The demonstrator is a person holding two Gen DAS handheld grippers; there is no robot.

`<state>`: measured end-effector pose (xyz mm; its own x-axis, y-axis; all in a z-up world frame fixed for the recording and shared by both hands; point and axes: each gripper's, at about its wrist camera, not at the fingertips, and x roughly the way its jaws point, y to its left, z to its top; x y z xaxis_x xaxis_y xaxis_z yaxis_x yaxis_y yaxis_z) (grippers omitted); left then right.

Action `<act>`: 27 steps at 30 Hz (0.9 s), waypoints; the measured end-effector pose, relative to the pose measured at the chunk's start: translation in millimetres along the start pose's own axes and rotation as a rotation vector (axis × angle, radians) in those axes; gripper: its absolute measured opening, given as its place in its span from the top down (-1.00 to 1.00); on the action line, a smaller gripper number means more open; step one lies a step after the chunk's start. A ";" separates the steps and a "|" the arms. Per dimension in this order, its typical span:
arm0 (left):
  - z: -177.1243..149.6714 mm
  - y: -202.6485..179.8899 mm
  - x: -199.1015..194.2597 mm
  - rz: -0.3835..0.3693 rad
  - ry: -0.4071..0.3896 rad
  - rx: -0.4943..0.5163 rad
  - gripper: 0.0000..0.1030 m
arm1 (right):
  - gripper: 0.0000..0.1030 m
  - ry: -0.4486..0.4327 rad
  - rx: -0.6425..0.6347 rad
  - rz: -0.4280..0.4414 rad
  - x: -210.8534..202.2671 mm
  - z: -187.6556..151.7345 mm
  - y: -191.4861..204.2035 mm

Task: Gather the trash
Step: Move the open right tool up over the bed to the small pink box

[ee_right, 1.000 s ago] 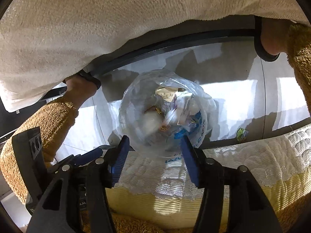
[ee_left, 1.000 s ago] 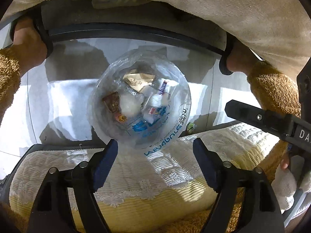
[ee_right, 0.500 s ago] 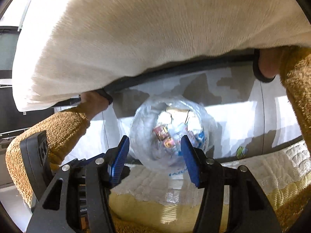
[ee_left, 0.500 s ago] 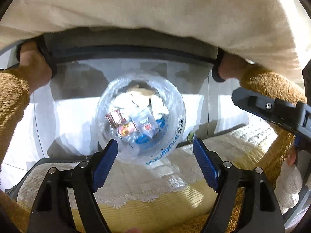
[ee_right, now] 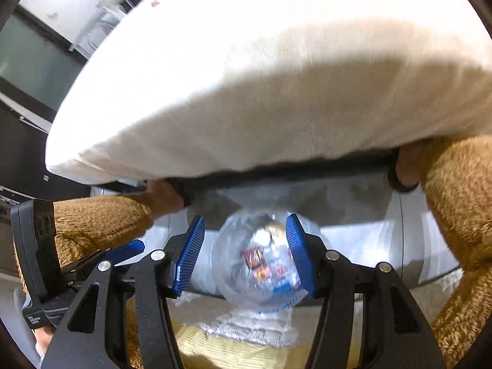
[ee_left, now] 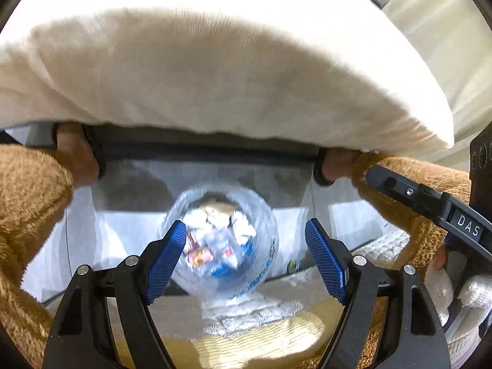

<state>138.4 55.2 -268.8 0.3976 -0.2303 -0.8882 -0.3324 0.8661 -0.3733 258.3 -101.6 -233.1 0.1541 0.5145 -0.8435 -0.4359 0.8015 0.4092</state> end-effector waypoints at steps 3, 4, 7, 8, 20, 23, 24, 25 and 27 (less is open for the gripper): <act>0.7 -1.2 -16.7 0.019 -0.107 0.014 -0.52 | -0.07 -0.081 -0.037 -0.001 -16.0 -2.7 3.5; 1.5 -2.2 -21.4 0.027 -0.142 0.022 -0.52 | -0.07 -0.102 -0.049 -0.001 -19.8 -2.8 4.6; 3.9 -6.0 -34.7 0.046 -0.233 0.042 -0.52 | -0.07 -0.164 -0.069 -0.020 -29.3 -4.1 6.1; 3.8 -8.0 -38.4 0.051 -0.257 0.050 -0.52 | -0.07 -0.177 -0.070 -0.021 -31.9 -4.1 7.1; -11.0 -4.8 -105.1 -0.072 -0.499 0.084 -0.51 | -0.07 -0.446 -0.221 0.030 -97.5 -22.9 19.9; -9.8 -7.8 -110.8 -0.066 -0.522 0.087 -0.51 | -0.07 -0.479 -0.278 0.051 -105.6 -21.5 28.8; -8.8 -9.4 -111.0 -0.075 -0.526 0.087 -0.51 | -0.07 -0.488 -0.286 0.056 -106.8 -21.0 30.8; -7.5 -10.1 -111.6 -0.082 -0.528 0.089 -0.51 | -0.07 -0.491 -0.285 0.064 -107.4 -19.6 32.0; -5.3 -13.3 -115.3 -0.096 -0.535 0.093 -0.52 | -0.07 -0.487 -0.288 0.088 -109.9 -16.4 33.3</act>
<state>92.5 67.9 -162.9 0.8093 -0.0733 -0.5828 -0.2064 0.8934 -0.3990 212.4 -136.5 -132.5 0.4670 0.7113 -0.5253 -0.6794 0.6689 0.3017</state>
